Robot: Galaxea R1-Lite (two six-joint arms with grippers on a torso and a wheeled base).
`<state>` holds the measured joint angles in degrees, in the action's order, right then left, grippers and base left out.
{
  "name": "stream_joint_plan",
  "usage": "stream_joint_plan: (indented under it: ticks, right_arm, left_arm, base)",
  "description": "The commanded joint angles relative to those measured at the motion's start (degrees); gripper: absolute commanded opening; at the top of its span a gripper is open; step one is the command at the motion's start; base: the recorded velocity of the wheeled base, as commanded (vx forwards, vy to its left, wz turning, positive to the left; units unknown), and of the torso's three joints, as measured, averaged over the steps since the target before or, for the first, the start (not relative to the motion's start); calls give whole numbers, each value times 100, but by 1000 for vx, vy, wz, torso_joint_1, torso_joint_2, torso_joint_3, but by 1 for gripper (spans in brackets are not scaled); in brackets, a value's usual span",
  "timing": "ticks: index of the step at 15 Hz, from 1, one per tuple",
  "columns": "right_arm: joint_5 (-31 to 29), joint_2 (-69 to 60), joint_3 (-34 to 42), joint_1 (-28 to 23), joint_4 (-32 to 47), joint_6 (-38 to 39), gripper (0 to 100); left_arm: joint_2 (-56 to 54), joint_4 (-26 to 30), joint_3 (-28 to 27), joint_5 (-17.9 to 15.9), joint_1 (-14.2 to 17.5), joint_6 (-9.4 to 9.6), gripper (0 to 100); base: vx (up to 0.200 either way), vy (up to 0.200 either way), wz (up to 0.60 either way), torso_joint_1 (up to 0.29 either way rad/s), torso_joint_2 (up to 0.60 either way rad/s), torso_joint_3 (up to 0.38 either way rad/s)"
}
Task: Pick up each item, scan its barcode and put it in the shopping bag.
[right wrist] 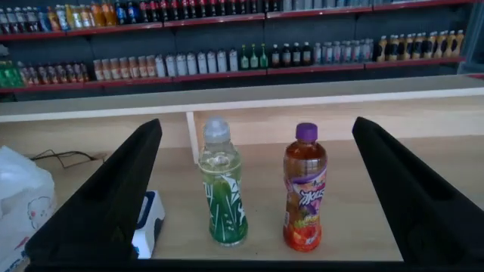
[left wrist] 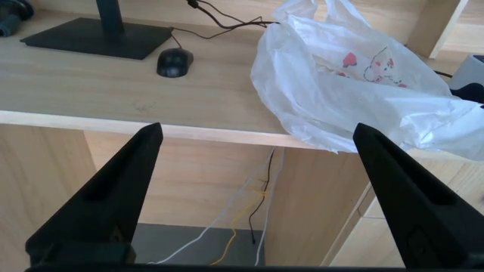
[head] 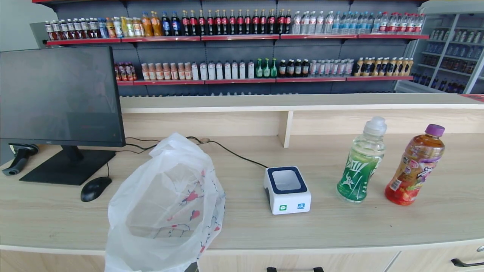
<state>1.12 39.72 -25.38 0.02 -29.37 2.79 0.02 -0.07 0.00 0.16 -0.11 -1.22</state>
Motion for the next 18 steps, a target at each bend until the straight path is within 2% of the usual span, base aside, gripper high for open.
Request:
stream_joint_plan:
  ticks: [1,4,6,7,8,10,13,15,18]
  right_arm:
    - [134,2295,68,15,-1924,-15,100]
    - [239,3473,271,6,-3339,-51,100]
    - [301,4360,587,103,-4771,-42,100]
    - [345,4598,675,200,-5193,-42,100]
    - [371,5266,824,332,-6063,-77,100]
    - [371,5380,842,586,-6063,-130,100]
    - [371,5433,1396,771,-6063,-121,100]
    - [371,5415,1475,1017,-6063,-147,100]
    - [371,5389,1879,1114,-6063,-306,100]
  left_arm:
    - [-2,-1,0,2,2,-1,100]
    - [-2,-1,0,2,2,-1,100]
    - [-2,-1,0,2,2,-1,100]
    - [-2,-1,0,2,2,-1,100]
    - [-2,-1,0,2,2,-1,100]
    - [-2,-1,0,2,2,-1,100]
    - [-2,-1,0,2,2,-1,100]
    - [-2,-1,0,2,2,-1,100]
    - [-2,-1,0,2,2,-1,100]
  base:
    - [0,0,0,0,0,0]
    - [0,0,0,0,0,0]
    - [0,0,0,0,0,0]
    - [0,0,0,0,0,0]
    - [0,0,0,0,0,0]
    - [0,0,0,0,0,0]
    - [0,0,0,0,0,0]
    - [0,0,0,0,0,0]
    - [0,0,0,0,0,0]
